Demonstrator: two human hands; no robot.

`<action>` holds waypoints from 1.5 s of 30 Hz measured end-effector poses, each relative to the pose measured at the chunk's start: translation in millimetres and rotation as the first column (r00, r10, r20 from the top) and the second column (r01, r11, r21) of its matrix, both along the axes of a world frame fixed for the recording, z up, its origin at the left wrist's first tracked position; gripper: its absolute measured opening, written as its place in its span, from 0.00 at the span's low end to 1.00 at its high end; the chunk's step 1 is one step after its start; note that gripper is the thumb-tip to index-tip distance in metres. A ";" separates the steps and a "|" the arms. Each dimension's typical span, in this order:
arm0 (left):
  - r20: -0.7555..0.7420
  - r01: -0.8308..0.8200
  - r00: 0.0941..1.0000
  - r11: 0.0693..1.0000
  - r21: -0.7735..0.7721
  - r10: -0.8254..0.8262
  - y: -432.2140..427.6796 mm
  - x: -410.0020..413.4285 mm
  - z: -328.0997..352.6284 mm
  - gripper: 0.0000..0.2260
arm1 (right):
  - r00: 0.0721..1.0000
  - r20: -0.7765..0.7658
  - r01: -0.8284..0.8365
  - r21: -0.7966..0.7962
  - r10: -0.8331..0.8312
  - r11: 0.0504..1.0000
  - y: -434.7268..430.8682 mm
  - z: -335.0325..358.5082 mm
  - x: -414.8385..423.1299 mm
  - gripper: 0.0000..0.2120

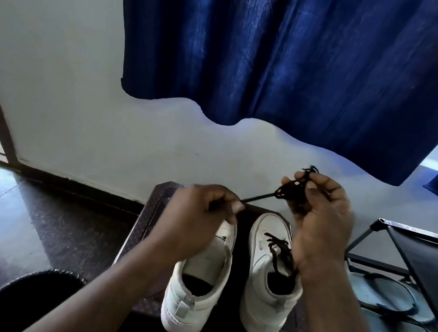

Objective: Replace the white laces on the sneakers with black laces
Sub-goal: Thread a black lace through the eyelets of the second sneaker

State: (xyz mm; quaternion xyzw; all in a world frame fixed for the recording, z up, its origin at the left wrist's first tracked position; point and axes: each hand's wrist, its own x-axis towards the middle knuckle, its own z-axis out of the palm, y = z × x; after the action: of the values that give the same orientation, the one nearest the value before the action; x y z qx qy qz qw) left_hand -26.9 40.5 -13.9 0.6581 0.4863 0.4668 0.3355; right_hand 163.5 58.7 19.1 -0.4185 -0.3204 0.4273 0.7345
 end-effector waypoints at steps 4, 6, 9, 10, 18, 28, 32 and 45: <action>0.105 -0.001 0.994 0.994 -0.105 0.012 17.8 -16.4 -12.6 0.07 | 0.711 0.688 0.297 -0.112 -0.142 0.948 -2.1 -29.2 30.3 0.12; 0.133 0.013 0.991 0.991 -0.135 0.005 22.1 -19.0 -22.7 0.09 | 0.473 0.881 0.327 -0.190 0.014 0.926 -8.7 -35.9 33.3 0.11; 0.083 0.055 0.995 0.993 -0.100 -0.047 23.0 -17.7 -35.6 0.17 | 0.189 0.949 0.325 -0.305 0.254 0.895 -17.8 -44.1 27.1 0.08; 0.037 0.063 0.998 0.994 -0.087 -0.059 21.8 -15.8 -38.1 0.18 | 0.149 0.955 0.344 -0.294 0.258 0.892 -19.4 -46.1 24.1 0.08; -0.043 0.056 0.997 0.998 -0.011 -0.056 23.4 -6.0 -33.7 0.06 | 0.258 0.949 -0.044 -0.174 0.179 0.984 -28.7 -42.0 -18.6 0.18; 0.315 0.101 0.949 0.971 -0.218 -0.028 33.7 -3.1 -44.5 0.03 | 0.357 0.934 0.062 -0.023 0.000 0.998 -21.6 -41.6 2.0 0.07; 0.371 0.129 0.928 0.955 -0.265 -0.023 33.8 0.2 -46.3 0.07 | 0.293 0.956 0.143 -0.077 0.032 0.987 -20.9 -44.7 5.5 0.05; 0.357 0.125 0.934 0.940 -0.317 -0.004 35.9 15.4 -41.6 0.08 | 0.054 0.997 -0.045 -0.049 0.052 0.998 -18.2 -54.0 -13.9 0.10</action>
State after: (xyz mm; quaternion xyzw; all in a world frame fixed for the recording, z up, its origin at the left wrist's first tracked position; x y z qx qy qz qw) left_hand -11.5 76.4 -55.5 0.5136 0.4686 0.4755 0.5391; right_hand 149.7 40.4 -34.8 -0.5883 -0.7502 0.0480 0.2978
